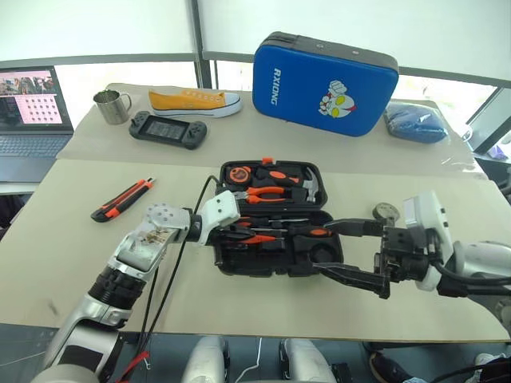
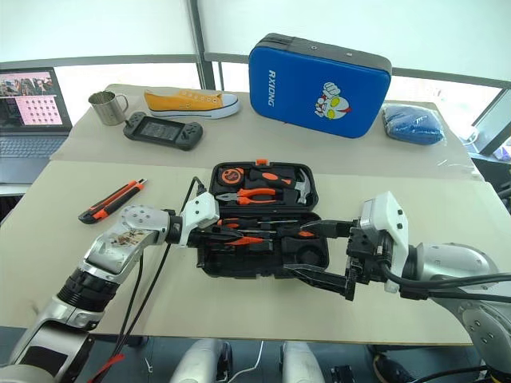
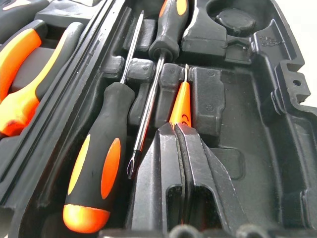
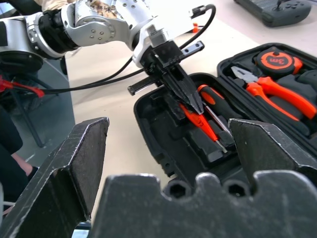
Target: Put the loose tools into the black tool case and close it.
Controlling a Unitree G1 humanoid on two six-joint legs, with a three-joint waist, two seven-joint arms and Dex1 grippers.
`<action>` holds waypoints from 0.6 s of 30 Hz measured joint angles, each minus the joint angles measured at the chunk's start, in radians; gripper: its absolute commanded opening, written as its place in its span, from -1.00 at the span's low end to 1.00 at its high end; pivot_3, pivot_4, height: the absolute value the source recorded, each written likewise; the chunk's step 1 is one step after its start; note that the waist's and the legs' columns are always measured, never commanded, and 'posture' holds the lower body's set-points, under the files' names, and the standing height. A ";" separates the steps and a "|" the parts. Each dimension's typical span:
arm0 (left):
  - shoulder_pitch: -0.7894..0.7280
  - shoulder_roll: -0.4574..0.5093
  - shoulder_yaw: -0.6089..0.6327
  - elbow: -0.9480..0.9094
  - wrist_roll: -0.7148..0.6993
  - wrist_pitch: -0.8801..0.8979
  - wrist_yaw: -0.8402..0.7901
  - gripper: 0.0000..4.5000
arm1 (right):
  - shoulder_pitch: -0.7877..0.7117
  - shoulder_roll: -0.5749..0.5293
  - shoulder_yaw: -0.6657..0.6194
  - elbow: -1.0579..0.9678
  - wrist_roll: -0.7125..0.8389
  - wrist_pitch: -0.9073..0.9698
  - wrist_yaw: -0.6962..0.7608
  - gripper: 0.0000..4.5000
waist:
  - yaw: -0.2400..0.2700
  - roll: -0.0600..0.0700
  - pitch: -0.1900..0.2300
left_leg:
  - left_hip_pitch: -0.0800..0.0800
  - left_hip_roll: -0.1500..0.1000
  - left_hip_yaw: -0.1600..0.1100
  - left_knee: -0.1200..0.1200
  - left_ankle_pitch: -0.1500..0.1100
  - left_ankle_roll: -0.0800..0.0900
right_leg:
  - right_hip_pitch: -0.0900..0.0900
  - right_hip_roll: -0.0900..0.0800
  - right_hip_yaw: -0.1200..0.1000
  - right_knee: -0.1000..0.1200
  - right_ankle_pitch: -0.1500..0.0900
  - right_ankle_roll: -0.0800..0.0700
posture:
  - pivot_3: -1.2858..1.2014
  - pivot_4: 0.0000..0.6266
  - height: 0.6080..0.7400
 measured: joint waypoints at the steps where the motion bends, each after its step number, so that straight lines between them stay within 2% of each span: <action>1: 0.000 -0.005 -0.001 0.006 0.007 -0.009 0.000 -0.97 | 0.000 0.000 0.000 0.000 0.001 0.000 -0.001 1.00 | 0.000 0.000 0.000 | 0.000 0.000 0.000 0.000 0.000 0.000 | 0.000 0.000 0.000 0.000 0.000 0.000 | 0.03 -0.52 1.00; 8: -0.010 -0.029 -0.010 0.058 0.032 -0.062 0.004 -0.97 | -0.001 -0.002 -0.001 -0.001 0.019 0.001 -0.008 1.00 | 0.000 0.000 0.000 | 0.001 0.000 0.000 0.000 0.000 0.000 | 0.000 0.000 0.000 0.000 0.000 0.000 | 0.03 -0.52 1.00; 18: 0.018 -0.013 0.004 0.023 0.026 -0.053 0.003 -0.97 | -0.018 -0.015 0.000 0.002 0.020 0.002 -0.007 1.00 | -0.002 0.000 0.000 | 0.001 0.000 0.000 0.000 0.000 0.000 | 0.000 0.000 0.000 0.000 0.000 0.000 | 0.03 -0.52 1.00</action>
